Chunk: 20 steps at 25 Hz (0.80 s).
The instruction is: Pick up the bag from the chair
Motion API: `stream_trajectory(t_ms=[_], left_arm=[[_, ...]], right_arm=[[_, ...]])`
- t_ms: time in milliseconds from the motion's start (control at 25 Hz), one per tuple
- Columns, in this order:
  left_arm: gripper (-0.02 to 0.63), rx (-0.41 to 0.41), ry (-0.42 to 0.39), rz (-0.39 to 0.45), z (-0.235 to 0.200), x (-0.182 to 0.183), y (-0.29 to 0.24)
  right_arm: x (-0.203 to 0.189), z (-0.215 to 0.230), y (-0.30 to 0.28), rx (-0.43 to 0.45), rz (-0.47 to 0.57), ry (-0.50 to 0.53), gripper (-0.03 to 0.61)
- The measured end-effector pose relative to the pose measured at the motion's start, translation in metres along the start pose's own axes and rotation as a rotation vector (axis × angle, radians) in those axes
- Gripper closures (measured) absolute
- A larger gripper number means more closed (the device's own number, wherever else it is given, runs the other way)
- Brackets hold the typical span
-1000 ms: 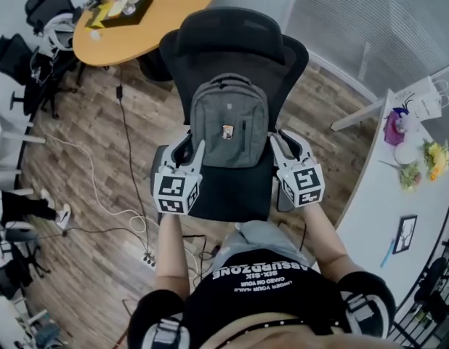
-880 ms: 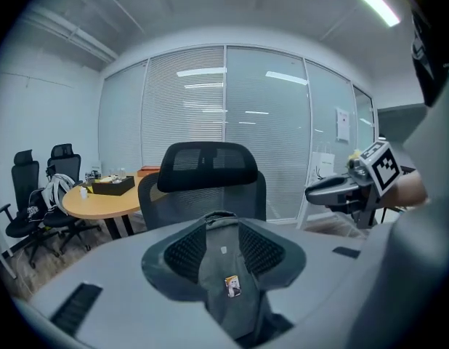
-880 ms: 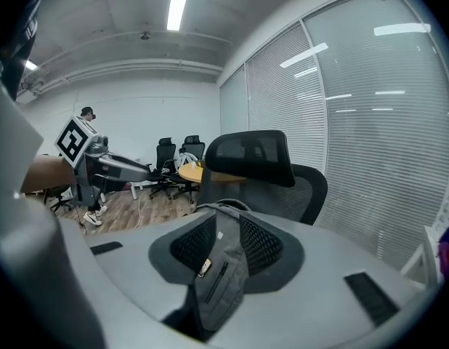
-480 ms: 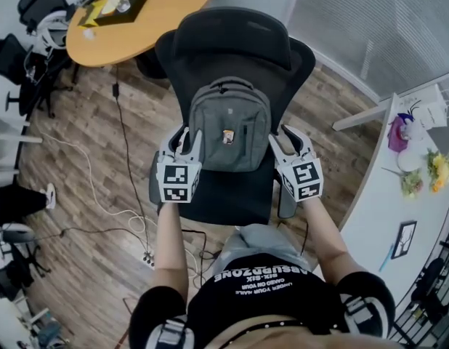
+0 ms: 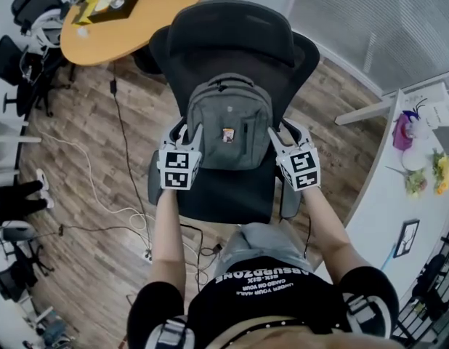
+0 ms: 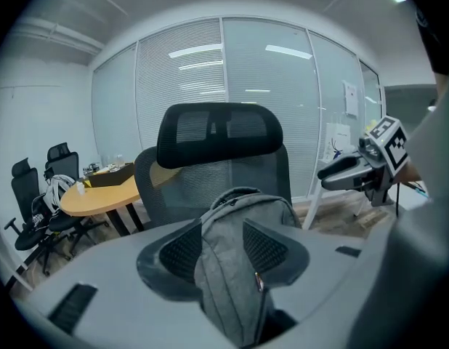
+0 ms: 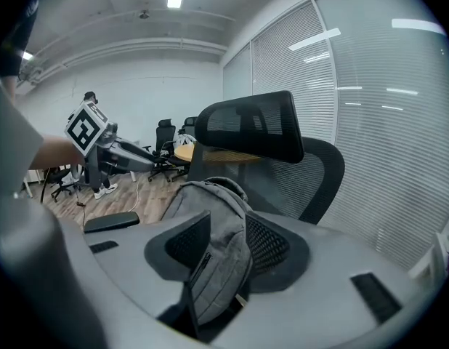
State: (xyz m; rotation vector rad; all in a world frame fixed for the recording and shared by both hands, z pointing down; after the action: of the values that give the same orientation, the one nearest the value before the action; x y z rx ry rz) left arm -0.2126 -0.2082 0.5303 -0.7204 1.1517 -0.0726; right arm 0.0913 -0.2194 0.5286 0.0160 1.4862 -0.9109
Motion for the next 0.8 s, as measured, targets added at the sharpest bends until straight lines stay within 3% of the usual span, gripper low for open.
stream_trajectory(t_ms=[800], left_arm=[[0.448, -0.017, -0.07, -0.152, -0.018, -0.025, -0.07]], right_arm=[[-0.03, 0.028, -0.052, 0.005, -0.107, -0.031, 0.431]])
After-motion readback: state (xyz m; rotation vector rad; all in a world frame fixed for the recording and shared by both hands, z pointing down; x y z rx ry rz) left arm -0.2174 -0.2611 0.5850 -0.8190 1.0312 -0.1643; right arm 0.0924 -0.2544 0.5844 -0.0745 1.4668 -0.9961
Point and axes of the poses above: the fingertips, and each gripper's own axes: y backward along the fingers, z to its right, x out of its top, the point moved 10 cm from there along y, backward along the fingers, and after that the axes turned 12 degrees about -y, right-handed, at the moved point
